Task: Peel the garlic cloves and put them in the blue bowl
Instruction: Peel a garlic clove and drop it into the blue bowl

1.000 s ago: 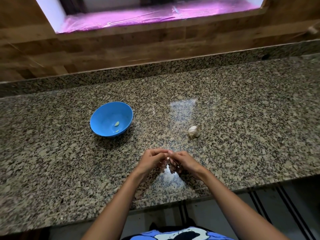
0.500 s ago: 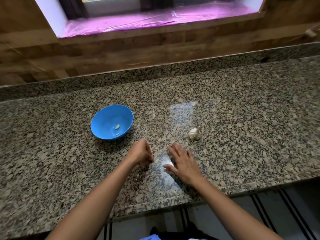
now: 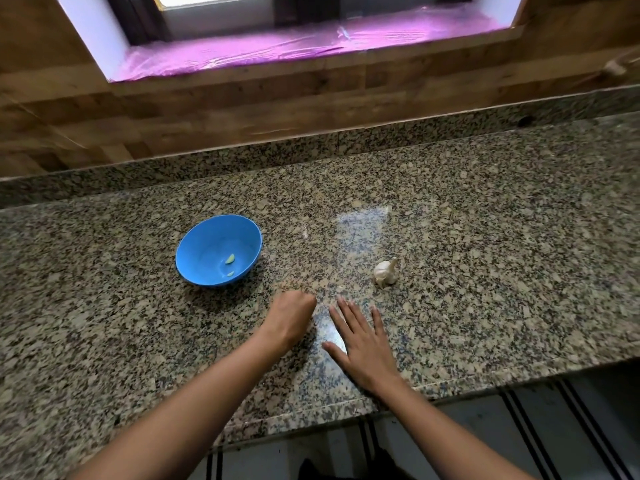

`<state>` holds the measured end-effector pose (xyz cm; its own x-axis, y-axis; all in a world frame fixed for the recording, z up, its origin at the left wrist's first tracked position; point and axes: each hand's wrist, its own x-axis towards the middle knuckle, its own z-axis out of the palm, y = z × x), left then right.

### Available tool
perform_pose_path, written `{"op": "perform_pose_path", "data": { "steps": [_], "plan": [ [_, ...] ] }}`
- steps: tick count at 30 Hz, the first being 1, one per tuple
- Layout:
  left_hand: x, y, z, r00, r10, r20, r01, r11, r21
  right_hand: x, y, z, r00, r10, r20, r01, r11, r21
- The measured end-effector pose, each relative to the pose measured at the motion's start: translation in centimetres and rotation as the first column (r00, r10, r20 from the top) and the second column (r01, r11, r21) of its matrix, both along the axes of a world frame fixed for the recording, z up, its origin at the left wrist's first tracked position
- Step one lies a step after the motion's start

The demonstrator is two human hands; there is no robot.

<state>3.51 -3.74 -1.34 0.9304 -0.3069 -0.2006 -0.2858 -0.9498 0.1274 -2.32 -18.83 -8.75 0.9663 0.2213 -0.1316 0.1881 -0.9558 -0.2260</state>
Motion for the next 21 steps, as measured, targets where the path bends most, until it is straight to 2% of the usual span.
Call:
{"op": "perform_pose_path", "data": {
  "steps": [3,5,8,10,13,15,17,19,20,21],
  "plan": [
    [-1.0,0.2,-0.5,0.997,-0.075,-0.030,0.074,0.997,-0.034,0.2,0.0,0.2,1.000,0.004,0.029,-0.004,1.000,-0.022],
    [-0.6,0.4,0.2,0.995,-0.048,-0.087,0.040,0.995,-0.092,0.3,0.0,-0.1,1.000,0.018,0.025,-0.018,1.000,-0.023],
    [1.5,1.3,1.1,0.953,0.116,-0.278,-0.186,0.953,-0.238,0.3,-0.1,-0.4,0.998,0.044,0.045,-0.044,0.999,0.007],
    [1.9,1.5,1.2,0.934,0.171,-0.312,-0.258,0.930,-0.262,0.5,-0.2,-0.3,0.997,0.059,0.059,-0.062,0.997,0.040],
    [1.0,1.0,0.4,0.967,0.148,-0.207,-0.179,0.974,-0.136,0.3,-0.3,-0.2,0.995,0.049,0.082,-0.052,0.998,0.032],
    [0.1,0.4,0.2,0.995,0.046,-0.084,-0.051,0.997,-0.055,0.4,-0.2,-0.5,0.997,0.048,0.062,-0.050,0.998,0.027],
    [-0.5,0.0,0.1,0.998,-0.054,-0.020,0.053,0.997,-0.048,0.3,-0.2,-0.4,0.995,0.052,0.080,-0.054,0.998,0.032],
    [-0.8,0.2,0.3,0.997,-0.054,-0.046,0.049,0.994,-0.092,0.3,0.1,0.1,0.990,0.057,0.130,-0.078,0.984,0.159],
    [-0.6,0.7,0.3,0.995,0.032,-0.096,-0.050,0.980,-0.193,0.4,0.4,1.0,0.993,0.048,0.107,-0.078,0.954,0.290],
    [-0.3,1.3,0.2,0.971,0.145,-0.191,-0.203,0.921,-0.332,0.7,0.8,1.8,0.998,0.023,0.057,-0.046,0.898,0.438]
  ]
}}
